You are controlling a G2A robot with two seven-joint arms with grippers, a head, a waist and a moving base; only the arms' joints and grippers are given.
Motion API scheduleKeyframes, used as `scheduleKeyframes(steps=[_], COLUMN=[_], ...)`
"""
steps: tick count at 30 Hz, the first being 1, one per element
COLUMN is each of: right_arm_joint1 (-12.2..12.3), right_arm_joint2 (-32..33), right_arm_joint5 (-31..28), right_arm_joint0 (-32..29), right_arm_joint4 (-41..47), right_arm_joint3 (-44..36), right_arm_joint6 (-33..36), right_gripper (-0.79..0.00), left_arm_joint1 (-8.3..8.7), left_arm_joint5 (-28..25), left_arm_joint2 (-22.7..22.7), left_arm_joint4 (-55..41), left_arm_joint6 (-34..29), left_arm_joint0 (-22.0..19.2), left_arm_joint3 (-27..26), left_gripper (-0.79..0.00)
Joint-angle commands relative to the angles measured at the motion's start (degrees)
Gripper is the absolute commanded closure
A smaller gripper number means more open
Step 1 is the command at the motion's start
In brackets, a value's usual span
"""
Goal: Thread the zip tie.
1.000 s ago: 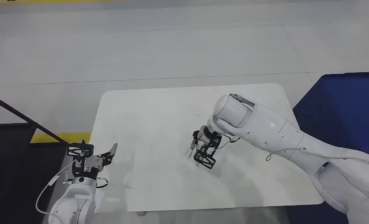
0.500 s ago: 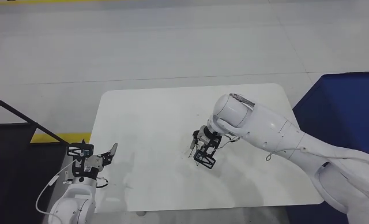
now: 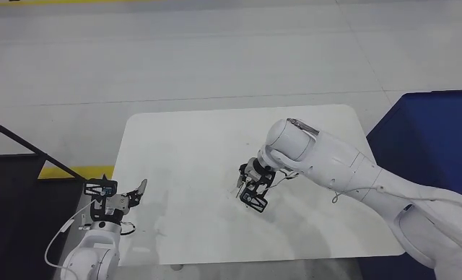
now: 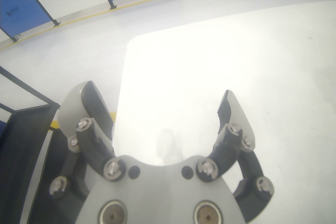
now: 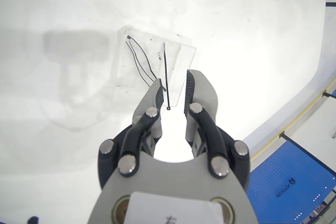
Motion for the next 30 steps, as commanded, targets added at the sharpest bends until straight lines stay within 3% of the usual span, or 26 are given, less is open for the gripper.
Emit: scheduleKeyframes(steps=[1, 10, 30], right_arm_joint1=[0.1, -2.1, -11.9], right_arm_joint2=[-0.5, -1.2, -1.2], right_arm_joint5=[0.0, 0.0, 0.0], right_arm_joint0=[0.3, -0.9, -2.7], right_arm_joint4=[0.6, -4.6, -11.1], right_arm_joint3=[0.1, 3.8, 15.7], right_arm_joint6=[-0.4, -2.4, -2.4], right_gripper=[-0.148, -0.222, -0.225], left_arm_joint1=[0.0, 0.0, 0.0], left_arm_joint5=[0.0, 0.0, 0.0], left_arm_joint2=[0.0, 0.0, 0.0], left_arm_joint4=[0.0, 0.0, 0.0], left_arm_joint6=[0.0, 0.0, 0.0], left_arm_joint0=[0.0, 0.0, 0.0], left_arm_joint3=[0.0, 0.0, 0.0], left_gripper=[-0.785, -0.785, -0.785])
